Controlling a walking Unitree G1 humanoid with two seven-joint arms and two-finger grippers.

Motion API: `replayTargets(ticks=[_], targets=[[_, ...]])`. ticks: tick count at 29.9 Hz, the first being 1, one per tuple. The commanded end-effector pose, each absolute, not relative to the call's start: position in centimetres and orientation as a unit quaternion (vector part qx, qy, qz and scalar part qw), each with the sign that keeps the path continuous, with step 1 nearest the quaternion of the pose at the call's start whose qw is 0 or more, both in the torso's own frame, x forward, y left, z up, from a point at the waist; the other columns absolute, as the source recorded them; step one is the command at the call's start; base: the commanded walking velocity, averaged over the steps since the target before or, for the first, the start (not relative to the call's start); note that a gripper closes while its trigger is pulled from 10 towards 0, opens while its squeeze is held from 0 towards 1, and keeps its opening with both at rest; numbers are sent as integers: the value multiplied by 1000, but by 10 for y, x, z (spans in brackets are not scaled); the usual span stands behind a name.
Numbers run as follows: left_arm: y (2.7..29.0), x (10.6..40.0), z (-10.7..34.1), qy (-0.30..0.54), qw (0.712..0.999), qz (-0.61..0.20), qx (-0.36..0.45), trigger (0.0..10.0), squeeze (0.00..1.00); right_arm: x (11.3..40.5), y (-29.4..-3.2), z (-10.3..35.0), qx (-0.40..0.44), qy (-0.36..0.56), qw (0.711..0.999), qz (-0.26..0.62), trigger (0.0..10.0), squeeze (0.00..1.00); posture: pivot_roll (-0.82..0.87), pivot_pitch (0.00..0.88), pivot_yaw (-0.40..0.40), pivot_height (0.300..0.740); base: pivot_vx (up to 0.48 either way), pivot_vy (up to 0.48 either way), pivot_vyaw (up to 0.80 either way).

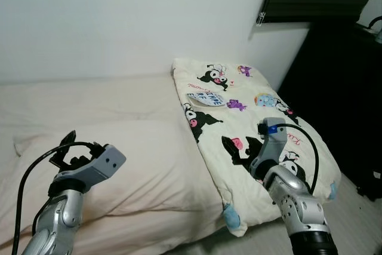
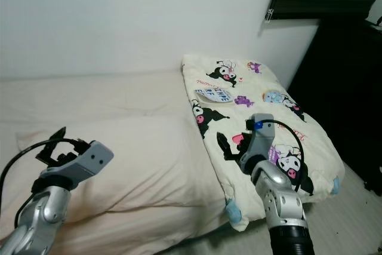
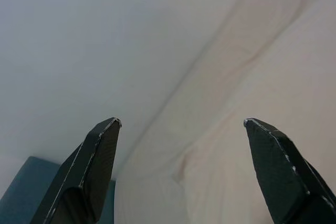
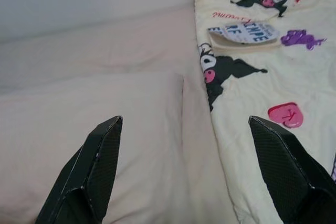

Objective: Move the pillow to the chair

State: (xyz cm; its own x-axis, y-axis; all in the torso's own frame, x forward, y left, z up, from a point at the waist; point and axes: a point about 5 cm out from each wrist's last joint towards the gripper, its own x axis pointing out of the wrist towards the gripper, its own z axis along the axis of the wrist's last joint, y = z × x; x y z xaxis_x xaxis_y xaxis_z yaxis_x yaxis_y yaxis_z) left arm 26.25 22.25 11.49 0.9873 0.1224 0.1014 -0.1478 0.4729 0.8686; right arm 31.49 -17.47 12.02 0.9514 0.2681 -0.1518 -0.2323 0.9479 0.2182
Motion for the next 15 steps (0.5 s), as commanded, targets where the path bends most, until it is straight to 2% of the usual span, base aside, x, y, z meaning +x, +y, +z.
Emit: replayTargets(ticks=[1,15], targets=[[222,261,108,-5,851,58,522,10000,0,315,-179,124,91,89,984,121,10000,0,-70,0,-97,650,0,0,0],[227,261,98,0,839,34,543,10000,0,310,-163,127,97,92,981,143,10000,0,-73,0,-99,595,0,0,0]])
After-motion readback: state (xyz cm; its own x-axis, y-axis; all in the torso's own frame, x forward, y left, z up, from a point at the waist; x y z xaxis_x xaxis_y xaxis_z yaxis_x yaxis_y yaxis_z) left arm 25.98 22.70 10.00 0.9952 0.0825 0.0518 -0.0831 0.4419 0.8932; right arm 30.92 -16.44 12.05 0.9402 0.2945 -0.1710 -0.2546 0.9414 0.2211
